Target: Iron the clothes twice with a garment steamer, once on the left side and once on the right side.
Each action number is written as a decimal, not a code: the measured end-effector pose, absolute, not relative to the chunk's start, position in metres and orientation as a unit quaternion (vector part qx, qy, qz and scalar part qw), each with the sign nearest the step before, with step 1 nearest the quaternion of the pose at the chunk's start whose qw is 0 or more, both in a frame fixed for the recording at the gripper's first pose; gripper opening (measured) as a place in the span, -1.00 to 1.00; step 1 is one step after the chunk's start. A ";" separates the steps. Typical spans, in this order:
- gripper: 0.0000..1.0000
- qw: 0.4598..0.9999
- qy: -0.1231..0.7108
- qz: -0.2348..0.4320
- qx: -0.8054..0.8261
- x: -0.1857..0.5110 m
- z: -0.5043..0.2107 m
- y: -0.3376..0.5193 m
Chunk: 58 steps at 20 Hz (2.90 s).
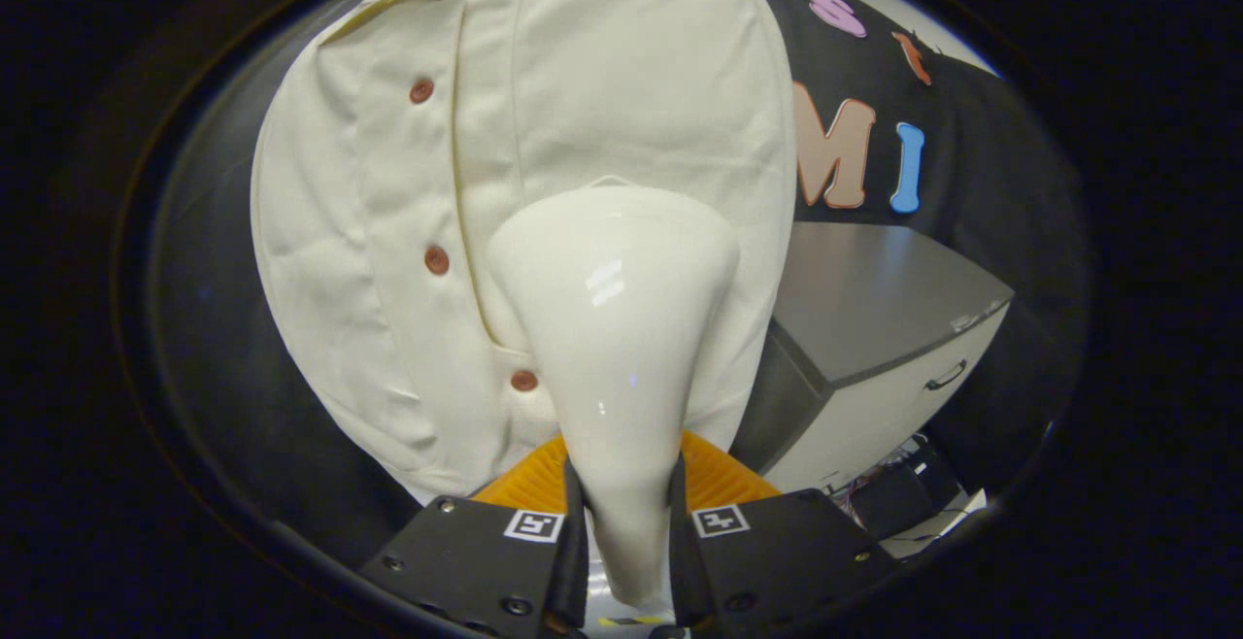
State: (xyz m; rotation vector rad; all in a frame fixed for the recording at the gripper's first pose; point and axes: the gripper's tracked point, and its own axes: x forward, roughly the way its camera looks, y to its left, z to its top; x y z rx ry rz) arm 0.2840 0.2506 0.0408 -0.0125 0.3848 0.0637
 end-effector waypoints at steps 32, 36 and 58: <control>-0.31 0.962 0.269 0.031 0.026 0.183 -0.047 0.193; -0.32 0.969 0.244 0.025 0.037 0.160 -0.018 0.174; -0.33 0.992 0.109 0.059 0.012 0.312 0.218 0.024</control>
